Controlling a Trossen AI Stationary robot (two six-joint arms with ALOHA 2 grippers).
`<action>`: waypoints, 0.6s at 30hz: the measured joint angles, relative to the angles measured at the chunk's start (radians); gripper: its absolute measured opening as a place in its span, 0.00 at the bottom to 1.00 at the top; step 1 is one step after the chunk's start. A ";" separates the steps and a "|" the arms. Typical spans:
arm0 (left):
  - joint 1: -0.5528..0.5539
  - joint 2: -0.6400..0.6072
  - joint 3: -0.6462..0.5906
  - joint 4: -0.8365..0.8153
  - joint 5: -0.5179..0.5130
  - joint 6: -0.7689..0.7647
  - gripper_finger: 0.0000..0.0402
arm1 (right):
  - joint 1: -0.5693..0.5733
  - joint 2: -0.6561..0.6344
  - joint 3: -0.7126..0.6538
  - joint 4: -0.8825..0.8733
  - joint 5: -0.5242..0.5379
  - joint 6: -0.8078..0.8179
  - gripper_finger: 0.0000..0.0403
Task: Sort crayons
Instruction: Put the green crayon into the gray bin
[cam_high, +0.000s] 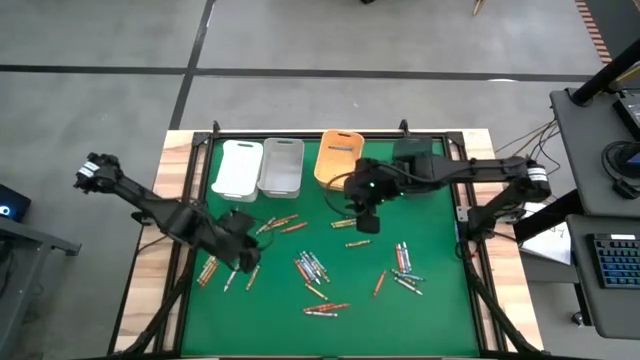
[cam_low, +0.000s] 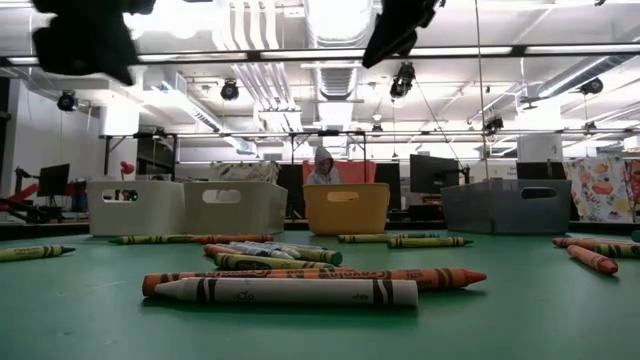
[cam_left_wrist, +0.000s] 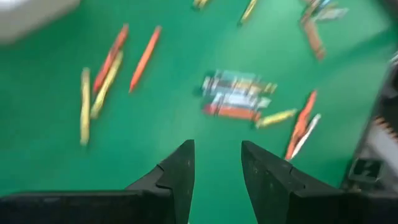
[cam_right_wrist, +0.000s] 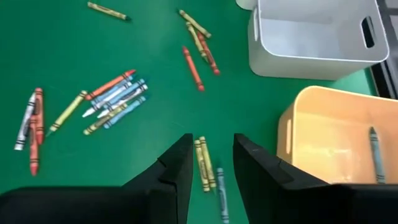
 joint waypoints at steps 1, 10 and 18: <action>-0.014 0.022 0.006 -0.016 0.020 -0.039 0.28 | 0.006 -0.006 -0.014 0.013 0.000 0.002 0.25; -0.100 0.220 0.010 -0.038 0.156 -0.310 0.29 | 0.017 -0.007 -0.070 0.062 0.002 -0.010 0.22; -0.104 0.361 0.029 -0.032 0.159 -0.345 0.40 | 0.017 -0.002 -0.073 0.065 0.001 -0.010 0.20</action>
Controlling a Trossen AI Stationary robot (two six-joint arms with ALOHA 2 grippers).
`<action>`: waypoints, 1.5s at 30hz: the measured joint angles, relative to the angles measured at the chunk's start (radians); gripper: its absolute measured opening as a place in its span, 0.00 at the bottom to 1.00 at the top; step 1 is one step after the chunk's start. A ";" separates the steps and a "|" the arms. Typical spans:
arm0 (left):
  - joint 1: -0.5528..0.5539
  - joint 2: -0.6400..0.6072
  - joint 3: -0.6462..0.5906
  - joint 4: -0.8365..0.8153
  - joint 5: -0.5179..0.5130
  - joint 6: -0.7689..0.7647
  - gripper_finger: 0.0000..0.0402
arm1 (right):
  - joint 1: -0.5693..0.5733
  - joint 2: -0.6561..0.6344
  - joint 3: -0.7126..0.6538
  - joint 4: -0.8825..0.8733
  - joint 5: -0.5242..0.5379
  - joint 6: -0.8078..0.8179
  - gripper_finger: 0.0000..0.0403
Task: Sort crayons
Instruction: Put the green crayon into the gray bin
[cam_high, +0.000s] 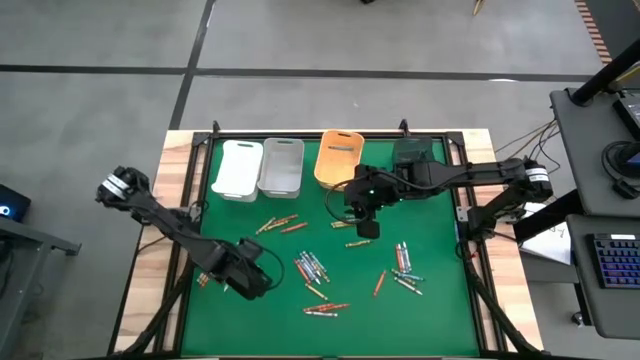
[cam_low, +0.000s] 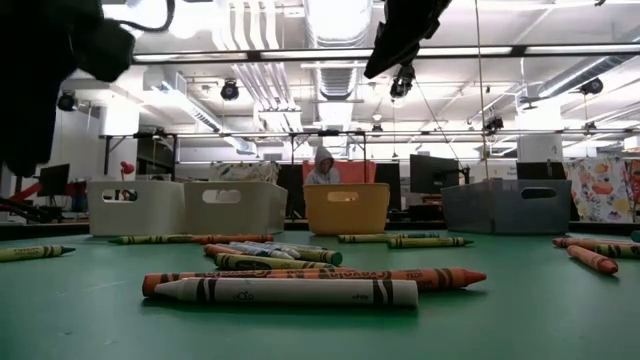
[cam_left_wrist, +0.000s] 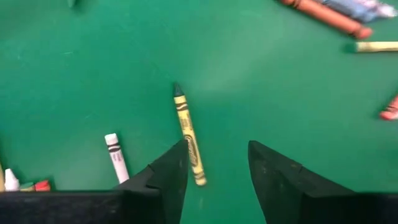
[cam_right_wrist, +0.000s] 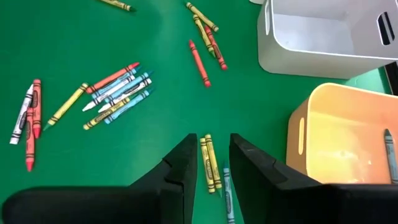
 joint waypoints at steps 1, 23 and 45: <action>0.000 0.019 0.000 -0.001 0.000 0.000 0.41 | 0.000 0.000 0.000 0.000 0.000 0.000 0.20; 0.000 0.235 -0.001 0.001 -0.013 0.004 0.39 | 0.000 0.000 -0.001 0.015 -0.001 -0.001 0.20; 0.001 0.227 -0.003 0.020 -0.027 0.062 0.02 | 0.000 0.000 -0.003 0.015 -0.001 -0.009 0.20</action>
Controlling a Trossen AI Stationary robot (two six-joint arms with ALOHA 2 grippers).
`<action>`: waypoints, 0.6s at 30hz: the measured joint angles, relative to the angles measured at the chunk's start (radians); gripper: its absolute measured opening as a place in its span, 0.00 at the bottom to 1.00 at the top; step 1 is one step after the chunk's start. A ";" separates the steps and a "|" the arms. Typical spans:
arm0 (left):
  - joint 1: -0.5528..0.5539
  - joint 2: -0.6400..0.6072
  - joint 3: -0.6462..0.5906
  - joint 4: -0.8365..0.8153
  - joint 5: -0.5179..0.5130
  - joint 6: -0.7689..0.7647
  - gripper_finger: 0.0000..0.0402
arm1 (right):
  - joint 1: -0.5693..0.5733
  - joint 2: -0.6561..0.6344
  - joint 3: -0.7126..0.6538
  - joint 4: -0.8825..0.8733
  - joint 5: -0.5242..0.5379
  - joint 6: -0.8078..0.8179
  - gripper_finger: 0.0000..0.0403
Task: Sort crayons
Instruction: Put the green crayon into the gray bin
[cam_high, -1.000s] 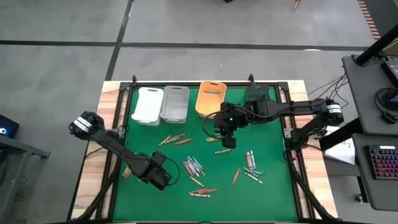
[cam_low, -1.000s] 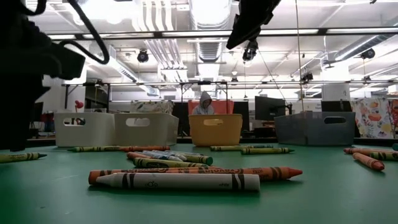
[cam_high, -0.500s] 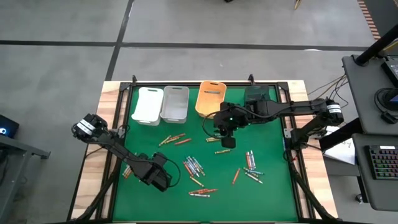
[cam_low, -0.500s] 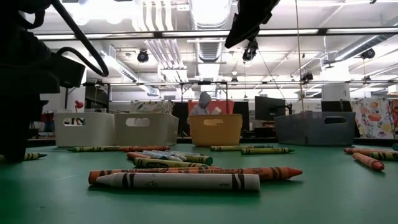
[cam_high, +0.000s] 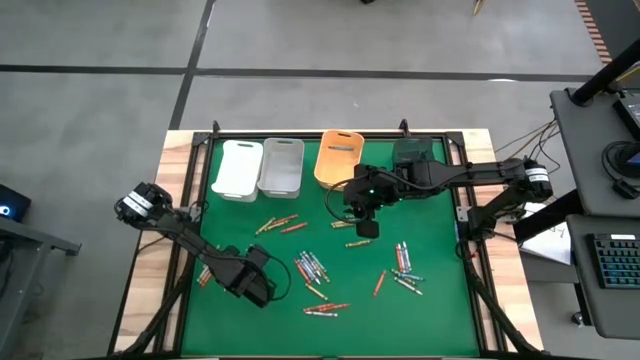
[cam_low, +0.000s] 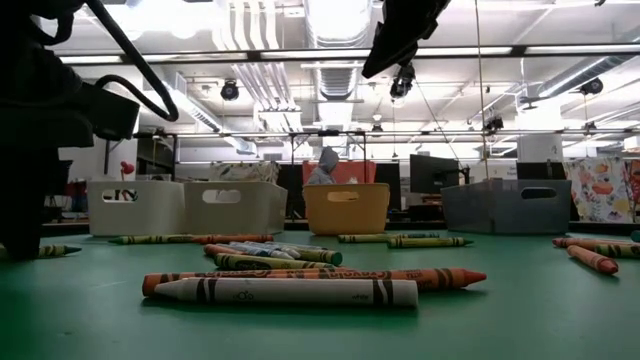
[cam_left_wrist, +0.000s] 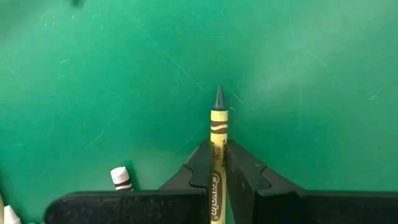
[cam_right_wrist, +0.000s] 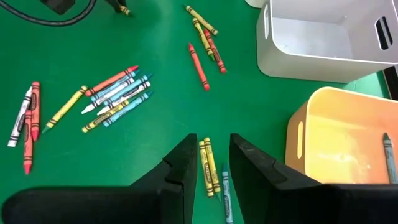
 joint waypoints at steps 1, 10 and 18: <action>0.000 -0.010 -0.002 -0.006 0.000 0.012 0.02 | 0.000 0.000 0.000 0.000 0.000 0.000 0.20; 0.018 -0.194 -0.002 -0.008 -0.034 0.156 0.01 | 0.000 0.000 0.000 -0.006 0.000 0.000 0.20; 0.158 -0.406 -0.001 -0.014 -0.140 0.416 0.00 | 0.000 0.000 0.000 -0.035 0.000 0.007 0.20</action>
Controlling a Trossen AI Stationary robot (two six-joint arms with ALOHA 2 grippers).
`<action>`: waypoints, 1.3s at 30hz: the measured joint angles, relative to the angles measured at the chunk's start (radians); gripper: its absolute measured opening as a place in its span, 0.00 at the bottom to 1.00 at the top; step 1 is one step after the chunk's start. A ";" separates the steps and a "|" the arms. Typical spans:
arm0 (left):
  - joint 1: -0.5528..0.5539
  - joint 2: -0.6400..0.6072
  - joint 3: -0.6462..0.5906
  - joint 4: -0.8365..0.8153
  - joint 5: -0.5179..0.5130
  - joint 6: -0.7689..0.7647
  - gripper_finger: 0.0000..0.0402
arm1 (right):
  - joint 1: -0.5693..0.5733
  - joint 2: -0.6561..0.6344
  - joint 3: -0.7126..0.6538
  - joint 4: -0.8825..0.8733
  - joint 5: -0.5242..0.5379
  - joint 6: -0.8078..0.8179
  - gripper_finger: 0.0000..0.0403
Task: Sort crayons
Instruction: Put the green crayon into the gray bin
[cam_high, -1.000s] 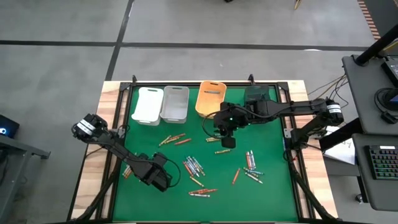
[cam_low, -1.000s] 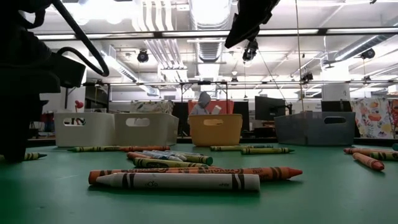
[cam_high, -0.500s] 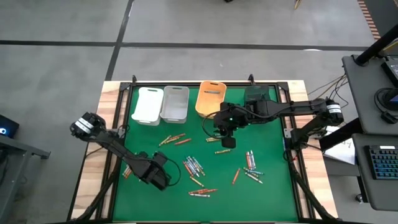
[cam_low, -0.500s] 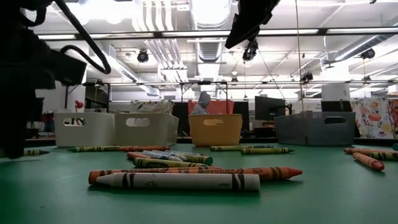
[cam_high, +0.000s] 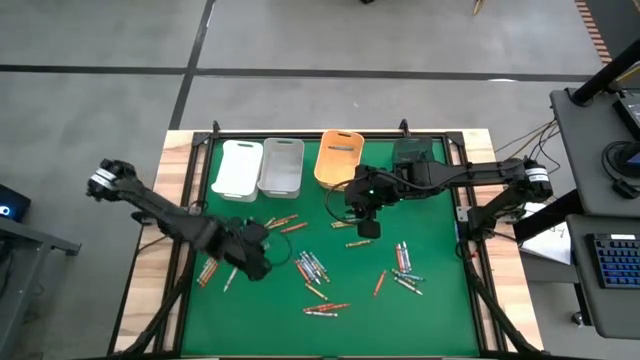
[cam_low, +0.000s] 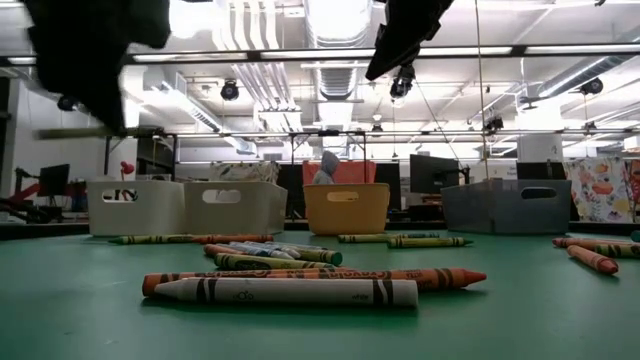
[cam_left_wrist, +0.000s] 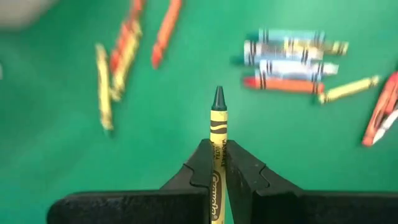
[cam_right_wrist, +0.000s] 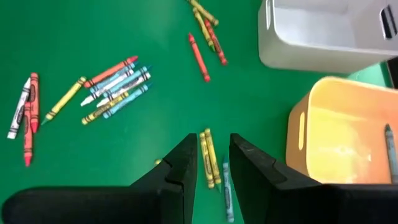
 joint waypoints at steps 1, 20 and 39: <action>0.030 -0.022 0.000 0.000 -0.002 0.045 0.00 | 0.000 0.000 0.000 -0.011 0.000 0.009 0.20; 0.767 -0.015 0.109 0.089 0.097 1.173 0.00 | 0.000 0.000 -0.078 -0.085 0.000 0.044 0.20; 1.019 0.403 0.382 0.083 0.305 1.801 0.00 | 0.000 0.000 -0.078 -0.077 0.000 0.057 0.20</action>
